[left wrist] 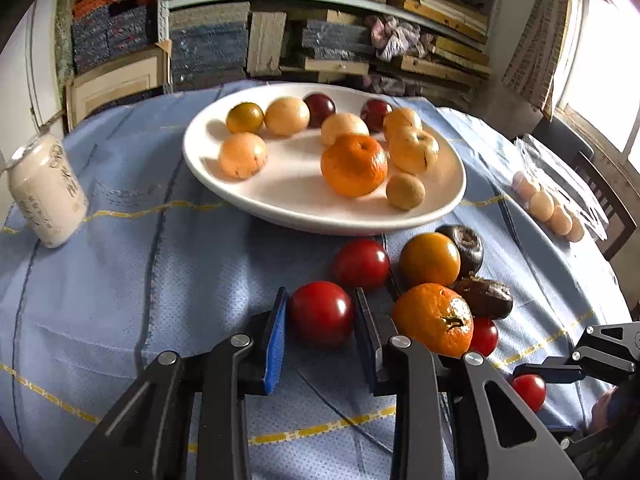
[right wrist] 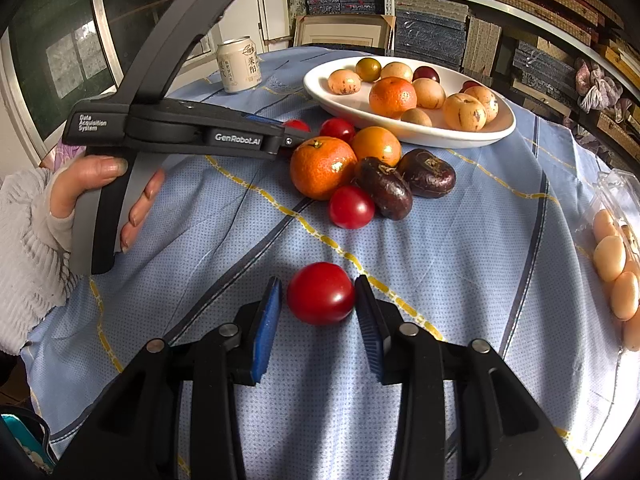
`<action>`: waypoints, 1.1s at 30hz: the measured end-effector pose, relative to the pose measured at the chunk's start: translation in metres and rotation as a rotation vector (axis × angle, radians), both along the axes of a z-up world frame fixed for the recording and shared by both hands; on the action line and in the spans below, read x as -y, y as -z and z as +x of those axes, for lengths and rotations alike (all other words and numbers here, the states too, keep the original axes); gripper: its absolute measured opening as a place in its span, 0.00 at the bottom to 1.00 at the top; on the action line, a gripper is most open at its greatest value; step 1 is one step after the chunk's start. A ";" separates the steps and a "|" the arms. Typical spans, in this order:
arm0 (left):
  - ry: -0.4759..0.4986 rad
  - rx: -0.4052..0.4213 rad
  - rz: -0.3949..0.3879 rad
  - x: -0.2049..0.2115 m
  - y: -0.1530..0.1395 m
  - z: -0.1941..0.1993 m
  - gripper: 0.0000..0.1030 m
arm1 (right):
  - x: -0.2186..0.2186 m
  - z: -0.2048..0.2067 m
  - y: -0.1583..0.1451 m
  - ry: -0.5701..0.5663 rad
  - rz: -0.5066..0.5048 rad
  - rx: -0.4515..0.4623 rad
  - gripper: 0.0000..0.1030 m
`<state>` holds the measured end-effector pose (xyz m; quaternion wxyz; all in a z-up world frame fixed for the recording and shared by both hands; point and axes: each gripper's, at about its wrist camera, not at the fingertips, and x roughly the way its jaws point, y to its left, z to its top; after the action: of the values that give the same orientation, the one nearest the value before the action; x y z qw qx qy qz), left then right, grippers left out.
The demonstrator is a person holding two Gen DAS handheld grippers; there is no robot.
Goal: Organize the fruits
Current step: 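Carry both tomatoes onto the white plate and open both tools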
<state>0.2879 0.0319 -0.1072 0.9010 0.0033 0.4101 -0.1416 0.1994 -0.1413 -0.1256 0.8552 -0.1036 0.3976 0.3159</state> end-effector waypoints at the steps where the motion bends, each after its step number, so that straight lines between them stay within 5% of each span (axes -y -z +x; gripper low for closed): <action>1: -0.012 0.021 0.004 -0.002 -0.003 -0.003 0.30 | 0.002 0.001 0.000 0.000 0.011 -0.007 0.31; 10: -0.054 0.104 -0.023 -0.014 -0.040 -0.011 0.30 | 0.010 0.002 -0.012 0.045 0.063 0.035 0.30; 17: -0.061 0.123 -0.056 -0.008 -0.063 0.023 0.30 | 0.008 0.031 -0.069 0.114 0.133 0.174 0.30; 22: -0.126 0.105 -0.143 -0.016 -0.063 0.054 0.30 | -0.003 0.080 -0.098 0.165 0.200 0.185 0.30; 26: -0.163 0.091 -0.097 -0.024 -0.053 0.072 0.30 | -0.019 0.114 -0.098 0.191 0.186 0.202 0.30; 33: -0.090 0.041 -0.084 -0.010 -0.040 0.089 0.30 | -0.026 0.155 -0.069 0.219 0.131 0.163 0.30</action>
<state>0.3767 0.0422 -0.0677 0.9140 -0.0500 0.3850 -0.1176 0.3546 -0.1154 -0.0561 0.9189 -0.0288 0.3144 0.2365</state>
